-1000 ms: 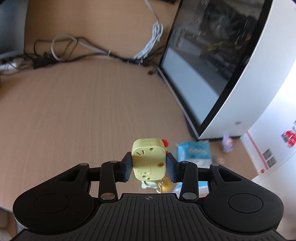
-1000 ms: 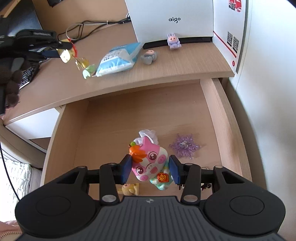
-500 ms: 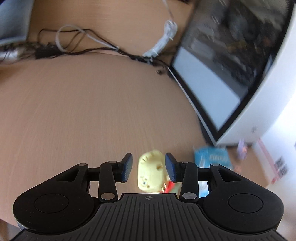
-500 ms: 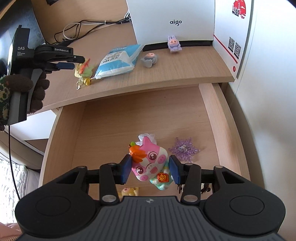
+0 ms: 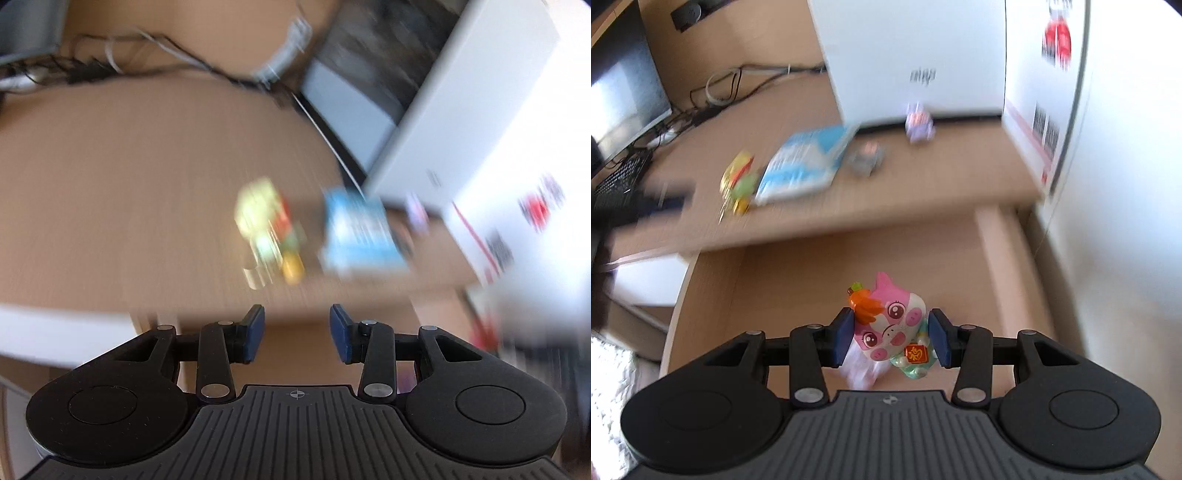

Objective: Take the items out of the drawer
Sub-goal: 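Set the pink pig figure on the desktop by the white case, open right tool, then lower the left tool onto the red-and-white doll keychain and close it, then lift the doll keychain out of the drawer with the left tool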

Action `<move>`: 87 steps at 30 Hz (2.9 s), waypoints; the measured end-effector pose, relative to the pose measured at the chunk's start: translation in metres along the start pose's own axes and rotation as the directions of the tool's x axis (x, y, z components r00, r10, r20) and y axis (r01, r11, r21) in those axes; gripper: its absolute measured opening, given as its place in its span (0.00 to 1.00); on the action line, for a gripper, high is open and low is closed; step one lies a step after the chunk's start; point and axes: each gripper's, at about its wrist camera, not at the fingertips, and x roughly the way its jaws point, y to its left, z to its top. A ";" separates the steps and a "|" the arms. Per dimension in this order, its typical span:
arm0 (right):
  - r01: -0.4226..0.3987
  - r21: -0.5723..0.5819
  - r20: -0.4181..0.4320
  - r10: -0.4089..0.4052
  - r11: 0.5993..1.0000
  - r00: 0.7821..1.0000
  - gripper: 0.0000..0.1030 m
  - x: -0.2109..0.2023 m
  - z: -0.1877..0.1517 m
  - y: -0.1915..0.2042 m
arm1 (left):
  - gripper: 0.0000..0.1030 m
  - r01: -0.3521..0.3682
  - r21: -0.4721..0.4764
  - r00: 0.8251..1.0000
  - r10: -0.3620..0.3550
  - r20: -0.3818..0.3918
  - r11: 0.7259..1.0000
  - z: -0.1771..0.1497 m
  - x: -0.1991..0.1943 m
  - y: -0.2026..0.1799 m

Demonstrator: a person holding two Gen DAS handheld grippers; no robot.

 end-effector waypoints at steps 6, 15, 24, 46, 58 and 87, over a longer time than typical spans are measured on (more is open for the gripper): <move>0.045 -0.115 0.134 -0.029 0.992 0.991 0.42 0.030 0.065 -0.003 | 0.41 0.087 0.018 0.989 -0.084 -0.120 0.996 -0.041 -0.008 -0.021; 0.079 -0.144 0.149 -0.057 0.986 0.987 0.46 0.106 0.101 -0.003 | 0.41 0.021 -0.004 0.989 -0.021 -0.147 1.000 -0.065 -0.024 -0.021; 0.000 -0.004 0.144 0.001 1.000 0.990 0.71 0.045 0.074 -0.019 | 0.41 0.069 0.095 0.979 -0.050 -0.198 0.993 -0.071 -0.007 -0.047; 0.159 0.143 -0.024 -0.157 0.977 0.987 0.84 -0.073 -0.132 -0.035 | 0.41 0.375 0.549 0.907 -0.172 -0.385 0.747 -0.106 0.085 -0.177; 0.214 0.215 -0.061 -0.206 0.953 0.977 0.85 -0.096 -0.162 -0.023 | 0.42 0.364 0.651 0.890 -0.044 -0.454 0.666 -0.136 0.165 -0.229; -0.076 -0.012 -0.266 0.070 0.997 0.961 1.00 0.017 -0.091 0.014 | 0.27 -0.005 -0.037 0.965 -0.005 -0.263 0.999 -0.079 -0.001 -0.029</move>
